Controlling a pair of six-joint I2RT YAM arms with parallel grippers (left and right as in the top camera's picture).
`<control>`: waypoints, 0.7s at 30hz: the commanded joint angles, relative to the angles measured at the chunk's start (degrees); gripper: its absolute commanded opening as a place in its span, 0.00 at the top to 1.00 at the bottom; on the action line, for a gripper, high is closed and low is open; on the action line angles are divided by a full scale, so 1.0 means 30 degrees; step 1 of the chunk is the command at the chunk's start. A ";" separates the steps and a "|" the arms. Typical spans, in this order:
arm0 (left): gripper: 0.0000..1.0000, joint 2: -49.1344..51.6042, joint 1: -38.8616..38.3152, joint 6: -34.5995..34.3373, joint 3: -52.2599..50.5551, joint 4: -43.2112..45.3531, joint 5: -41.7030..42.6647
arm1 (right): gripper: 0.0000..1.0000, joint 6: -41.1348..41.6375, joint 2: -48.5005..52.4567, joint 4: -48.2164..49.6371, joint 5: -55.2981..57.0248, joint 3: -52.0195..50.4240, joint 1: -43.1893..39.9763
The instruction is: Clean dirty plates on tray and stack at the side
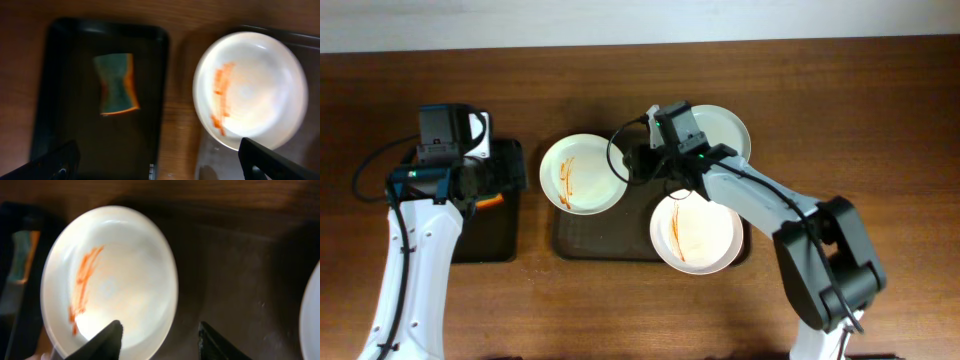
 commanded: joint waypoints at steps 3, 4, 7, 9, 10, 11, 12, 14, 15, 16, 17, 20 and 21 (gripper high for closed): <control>0.00 0.0794 0.2186 -0.0918 0.0444 0.0168 -0.1319 | 0.57 0.1013 0.1370 0.0328 0.2135 0.0772 0.0889; 0.00 0.1078 0.2419 -0.0918 0.0444 0.0248 -0.1195 | 0.58 0.1013 0.1457 0.0306 0.2310 0.0772 0.1042; 0.00 0.1916 0.2543 -0.0911 0.0444 0.0634 -0.1275 | 0.60 0.1596 0.1923 0.0335 0.2703 0.0772 0.1479; 0.00 0.2790 0.2535 -0.0911 0.0444 0.0794 -0.1275 | 0.65 0.1945 0.2324 0.0248 0.3082 0.0772 0.1887; 0.00 0.3096 0.2543 -0.0911 0.0444 0.0787 -0.1282 | 0.67 0.2259 0.2397 0.0095 0.3075 0.0772 0.1938; 0.00 0.3279 0.2543 -0.0911 0.0444 0.0787 -0.1282 | 0.70 0.2616 0.2441 -0.0153 0.3155 0.0772 0.1989; 0.00 0.3526 0.2543 -0.0911 0.0444 0.0823 -0.1282 | 0.76 0.2958 0.2441 -0.0474 0.3147 0.0772 0.2004; 0.00 0.3847 0.2535 -0.0911 0.0444 0.0947 -0.1282 | 0.84 0.3228 0.2441 -0.0954 0.3191 0.0772 0.1996; 0.00 0.4000 0.2535 -0.0911 0.0444 0.1042 -0.1290 | 0.89 0.3228 0.2441 -0.1115 0.3198 0.0772 0.1996; 0.00 0.4080 0.2535 -0.0903 0.0444 0.1086 -0.1290 | 0.92 0.3395 0.2441 -0.1304 0.3198 0.0772 0.1974; 0.00 0.4284 0.2535 -0.0882 0.0437 0.1137 -0.1421 | 0.96 0.3796 0.2433 -0.1785 0.3213 0.0794 0.1931; 0.00 0.4685 0.2535 -0.0678 0.0444 0.1137 -0.1421 | 0.96 0.3781 0.2390 -0.3585 0.3249 0.1647 0.1588; 0.00 0.4932 0.2535 -0.0546 0.0437 0.1195 -0.1413 | 0.96 0.3767 0.2353 -0.4503 0.3548 0.2142 0.1457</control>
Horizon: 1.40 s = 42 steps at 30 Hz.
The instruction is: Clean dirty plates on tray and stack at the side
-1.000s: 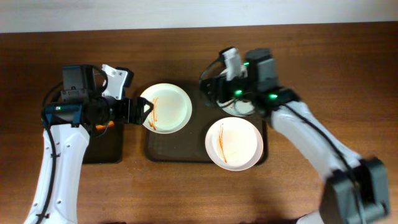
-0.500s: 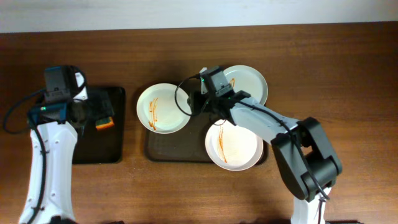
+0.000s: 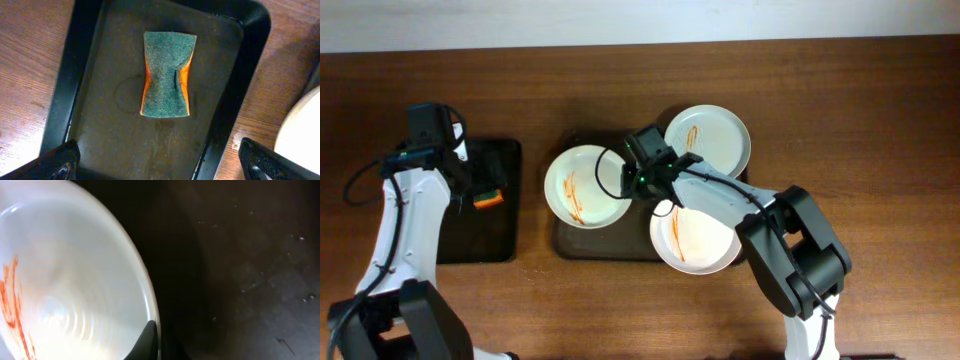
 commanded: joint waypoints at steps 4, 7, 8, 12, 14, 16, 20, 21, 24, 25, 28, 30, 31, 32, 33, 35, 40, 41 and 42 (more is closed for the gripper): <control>0.00 0.1727 0.0044 0.0109 0.0437 0.0685 -0.0124 | 0.96 -0.1224 0.0066 -0.2710 0.1894 0.2025 -0.0240; 0.12 0.2747 0.0044 0.0525 0.0437 0.1756 -0.0138 | 0.96 -0.1297 0.0066 -0.2572 0.1902 0.2018 -0.0073; 0.19 0.3111 0.0044 0.0962 0.0437 0.2244 -0.0138 | 0.96 -0.1297 0.0066 -0.2506 0.1902 0.2018 -0.0066; 0.33 0.4801 0.0044 0.2681 0.0437 0.4452 -0.0138 | 0.96 -0.1792 0.0066 -0.2426 0.1894 0.2018 -0.0066; 0.37 0.5370 0.0044 0.2710 0.0437 0.4940 -0.0124 | 0.96 -0.1792 0.0066 -0.2426 0.1894 0.2018 -0.0066; 0.38 0.6040 0.0022 0.2703 0.0437 0.5260 -0.0124 | 0.96 -0.1792 0.0066 -0.2419 0.1894 0.2018 -0.0066; 0.56 0.7264 0.0022 0.2703 0.0437 0.5625 0.0029 | 0.96 -0.1792 0.0066 -0.2419 0.1894 0.2018 -0.0066; 0.60 0.7402 0.0022 0.2696 0.0437 0.5683 0.0124 | 0.96 -0.1792 0.0066 -0.2426 0.1894 0.2018 -0.0066; 0.98 0.7395 0.0022 0.2696 0.0510 0.5748 0.0372 | 0.96 -0.1792 0.0066 -0.2426 0.1894 0.2018 -0.0066; 1.00 0.7388 0.0022 0.2696 0.0612 0.5734 0.0372 | 0.96 -0.1785 0.0066 -0.2426 0.1887 0.2018 -0.0066; 1.00 0.7031 0.0007 0.2696 0.1945 0.4153 0.0423 | 0.96 -0.1785 0.0066 -0.2426 0.1880 0.2018 -0.0066; 1.00 0.6688 -0.0029 0.2710 0.2878 0.2914 0.0765 | 0.96 -0.1785 0.0066 -0.2426 0.1872 0.2018 -0.0066; 1.00 0.6426 -0.0029 0.2710 0.3555 0.2033 0.1188 | 0.96 -0.1785 0.0066 -0.2426 0.1836 0.2018 -0.0073; 1.00 0.6069 -0.0036 0.2710 0.4291 0.1071 0.2244 | 0.96 -0.1785 0.0066 -0.2433 0.1727 0.2018 -0.0087; 1.00 0.5741 -0.0124 0.2718 0.4830 0.0386 0.4189 | 0.96 -0.1778 0.0066 -0.2412 0.1668 0.2018 -0.0109; 1.00 0.5370 -0.0583 0.2703 0.4998 0.0007 0.6681 | 0.96 -0.1705 0.0066 -0.2346 0.1581 0.2018 -0.0197; 1.00 0.5391 -0.3315 0.2667 0.4707 -0.0146 0.7759 | 0.96 -0.1494 0.0066 -0.2419 0.0976 0.2011 -0.0714; 1.00 0.5399 -0.4044 0.2390 0.4597 0.0051 0.7723 | 0.96 -0.1479 0.0066 -0.2419 0.0801 0.1989 -0.0750; 1.00 0.5435 -0.4583 0.1902 0.4408 0.0415 0.7526 | 0.96 -0.1326 0.0066 -0.2426 0.0801 0.1982 -0.0750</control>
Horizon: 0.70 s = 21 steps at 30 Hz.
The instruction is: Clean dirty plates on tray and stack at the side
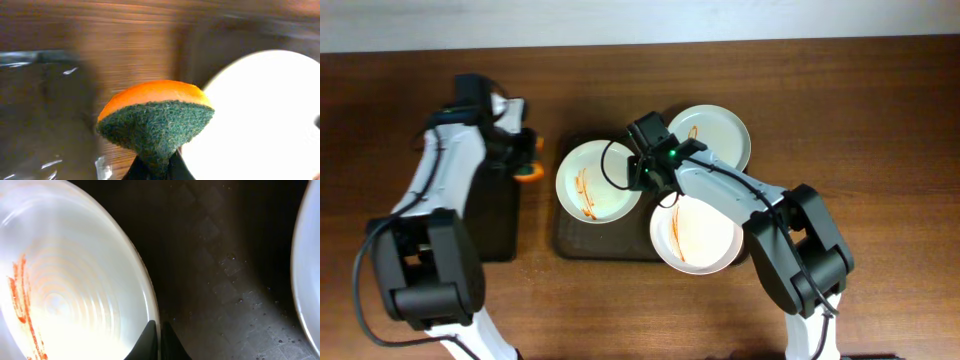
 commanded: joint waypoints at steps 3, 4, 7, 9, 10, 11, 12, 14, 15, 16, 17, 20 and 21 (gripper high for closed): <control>1.00 0.0044 -0.2914 -0.2718 -0.0998 0.1559 -0.0546 | 0.96 0.0299 0.0051 0.0066 -0.0510 0.0321 -0.0233; 1.00 0.0495 -0.3424 -0.3016 -0.1333 0.2047 -0.0597 | 0.96 0.0291 0.0051 0.0058 -0.0510 0.0321 -0.0233; 1.00 0.1712 -0.4430 -0.3198 -0.1821 0.3096 -0.0787 | 0.96 0.0299 0.0051 0.0058 -0.0517 0.0321 -0.0233; 1.00 0.2688 -0.4896 -0.4532 -0.1821 0.3133 -0.2018 | 0.96 0.0291 0.0051 0.0051 -0.0517 0.0321 -0.0233; 1.00 0.3147 -0.4991 -0.5202 -0.1821 0.3118 -0.2404 | 0.96 0.0291 0.0051 0.0051 -0.0517 0.0321 -0.0233; 1.00 0.3585 -0.5013 -0.5763 -0.1829 0.3096 -0.2433 | 0.96 0.0291 0.0051 0.0051 -0.0517 0.0321 -0.0233; 1.00 0.3898 -0.5013 -0.6062 -0.1836 0.2987 -0.2404 | 0.96 0.0291 0.0051 0.0051 -0.0517 0.0321 -0.0233; 1.00 0.4080 -0.5027 -0.6069 -0.1836 0.2535 -0.2390 | 0.96 0.0291 0.0051 0.0058 -0.0517 0.0321 -0.0233; 1.00 0.4080 -0.5027 -0.6062 -0.1829 0.1989 -0.2353 | 0.96 0.0291 0.0051 0.0058 -0.0517 0.0321 -0.0233; 1.00 0.4065 -0.5027 -0.6054 -0.1829 0.1523 -0.2149 | 0.96 0.0291 0.0051 0.0058 -0.0510 0.0321 -0.0233; 1.00 0.4036 -0.5027 -0.5588 -0.1829 0.0816 -0.1647 | 0.96 0.0291 0.0051 0.0058 -0.0510 0.0321 -0.0233; 1.00 0.4014 -0.5027 -0.1377 -0.1741 -0.0670 0.0940 | 0.96 0.0291 0.0058 0.0058 -0.0510 0.0321 -0.0233; 1.00 0.4022 -0.5027 0.0262 -0.1741 -0.1435 0.1807 | 0.96 0.0291 0.0058 0.0066 -0.0510 0.0321 -0.0233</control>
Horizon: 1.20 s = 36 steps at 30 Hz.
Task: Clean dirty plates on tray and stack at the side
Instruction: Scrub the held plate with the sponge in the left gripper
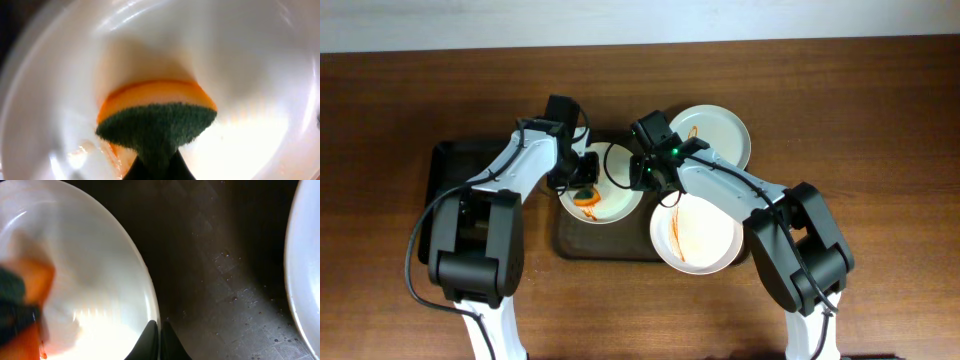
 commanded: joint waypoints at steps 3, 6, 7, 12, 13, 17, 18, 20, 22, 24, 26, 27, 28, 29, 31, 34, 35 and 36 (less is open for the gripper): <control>1.00 0.1377 -0.0029 0.5297 -0.0998 -0.1770 -0.0685 | 0.96 0.0153 -0.0051 0.0226 -0.0182 0.0328 -0.0058; 1.00 0.1421 -0.0029 0.1880 -0.1370 0.0707 -0.4437 | 0.96 0.0153 -0.0051 0.0219 -0.0182 0.0328 -0.0058; 1.00 0.1435 -0.0073 0.1115 -0.1457 0.1763 -0.5085 | 0.96 0.0153 -0.0051 0.0219 -0.0182 0.0328 -0.0058; 1.00 0.1450 -0.0248 -0.0248 -0.1654 0.4998 -0.5340 | 0.96 0.0153 -0.0044 0.0240 -0.0168 0.0328 -0.0058; 1.00 0.1457 -0.0248 -0.0277 -0.1654 0.5049 -0.5333 | 0.96 0.0153 -0.0044 0.0270 -0.0175 0.0328 -0.0058; 1.00 0.1457 -0.0444 -0.0299 -0.1654 0.2521 -0.5289 | 0.96 0.0153 -0.0044 0.0364 -0.0160 0.0328 -0.0058; 1.00 0.1457 -0.0670 0.0474 -0.1661 0.0583 -0.5100 | 0.96 0.0153 -0.0036 0.0576 -0.0153 0.0321 -0.0058; 1.00 0.1457 -0.0838 0.1348 -0.1770 -0.0510 -0.4124 | 0.96 0.0270 -0.0015 0.1282 -0.0153 0.0182 -0.0058; 1.00 0.1457 -0.0801 0.1035 -0.2266 -0.0452 -0.2528 | 0.96 0.2127 0.0357 0.2142 -0.0080 0.0117 -0.0058; 1.00 0.1457 -0.0597 -0.0554 -0.2404 -0.0007 -0.2215 | 0.96 0.4109 0.0947 0.2324 0.0299 0.0117 -0.0058; 1.00 0.1457 -0.0459 -0.1698 -0.2404 0.0364 -0.2237 | 0.96 0.5195 0.1508 0.2514 0.0335 0.0117 -0.0058; 1.00 0.1457 -0.0437 -0.1698 -0.2404 0.0597 -0.2237 | 0.96 0.5333 0.1712 0.2565 0.0321 0.0117 -0.0058; 1.00 0.1457 -0.0437 -0.1698 -0.2404 0.0860 -0.2229 | 0.96 0.5333 0.1814 0.2601 0.0313 0.0117 -0.0058; 1.00 0.1457 -0.0466 -0.1705 -0.2404 0.1129 -0.2229 | 0.96 0.5326 0.1814 0.2652 0.0248 0.0117 -0.0058; 1.00 0.1515 -0.0648 -0.1683 -0.2426 0.2499 -0.2310 | 0.96 0.5326 0.1814 0.2929 0.0182 0.0117 -0.0058; 1.00 0.1902 -0.1064 -0.1690 -0.2477 0.4816 -0.2914 | 0.96 0.5326 0.1814 0.3067 0.0182 0.0117 -0.0022; 1.00 0.2106 -0.1304 -0.1698 -0.2477 0.5406 -0.3599 | 0.96 0.5326 0.1814 0.3096 0.0182 0.0117 -0.0022; 1.00 0.2273 -0.1501 -0.1727 -0.2477 0.5486 -0.4371 | 0.96 0.5326 0.1814 0.3089 0.0189 0.0117 -0.0022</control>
